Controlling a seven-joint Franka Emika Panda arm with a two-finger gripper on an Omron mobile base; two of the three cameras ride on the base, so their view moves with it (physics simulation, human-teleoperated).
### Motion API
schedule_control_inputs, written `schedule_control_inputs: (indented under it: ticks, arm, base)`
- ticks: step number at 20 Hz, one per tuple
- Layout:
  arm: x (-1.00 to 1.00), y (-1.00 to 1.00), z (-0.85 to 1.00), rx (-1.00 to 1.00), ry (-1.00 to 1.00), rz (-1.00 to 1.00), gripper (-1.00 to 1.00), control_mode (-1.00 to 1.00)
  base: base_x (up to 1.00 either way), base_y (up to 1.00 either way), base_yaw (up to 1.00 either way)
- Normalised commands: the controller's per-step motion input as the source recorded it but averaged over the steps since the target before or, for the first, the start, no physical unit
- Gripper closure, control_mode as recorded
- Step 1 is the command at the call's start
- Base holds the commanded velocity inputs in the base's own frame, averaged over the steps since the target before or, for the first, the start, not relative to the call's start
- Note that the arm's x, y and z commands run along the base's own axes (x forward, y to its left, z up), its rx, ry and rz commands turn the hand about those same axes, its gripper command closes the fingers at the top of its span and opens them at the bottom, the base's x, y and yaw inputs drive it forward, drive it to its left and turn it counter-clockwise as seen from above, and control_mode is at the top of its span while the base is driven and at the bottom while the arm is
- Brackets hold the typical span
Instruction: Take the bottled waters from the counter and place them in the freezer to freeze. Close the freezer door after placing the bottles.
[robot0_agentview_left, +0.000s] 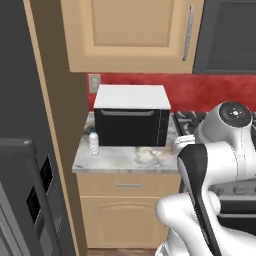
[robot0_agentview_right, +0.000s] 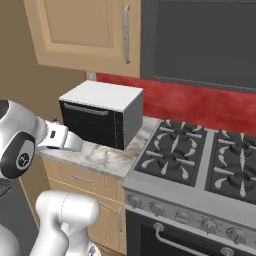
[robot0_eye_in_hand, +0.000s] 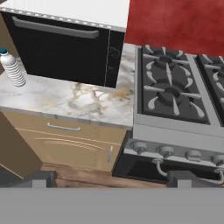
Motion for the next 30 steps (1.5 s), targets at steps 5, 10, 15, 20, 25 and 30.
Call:
schedule_control_inputs:
  ticks: [5, 10, 15, 20, 25, 30]
  arm:
    - [0.00, 0.00, 0.00, 0.00, 0.00, 0.00, -1.00, 1.00]
    - [0.00, 0.00, 0.00, 0.00, 0.00, 0.00, -1.00, 1.00]
    - [0.00, 0.00, 0.00, 0.00, 0.00, 0.00, -1.00, 1.00]
    - [0.00, 0.00, 0.00, 0.00, 0.00, 0.00, -1.00, 1.00]
    - [0.00, 0.00, 0.00, 0.00, 0.00, 0.00, -1.00, 1.00]
    - [0.00, 0.00, 0.00, 0.00, 0.00, 0.00, -1.00, 1.00]
  base:
    - [0.36, 0.00, 0.00]
    - [0.37, 0.00, 0.00]
    - [0.42, 0.00, 0.00]
    - [0.36, 0.00, 0.00]
    - [0.13, 0.00, 0.00]
    - [0.04, 0.02, 0.00]
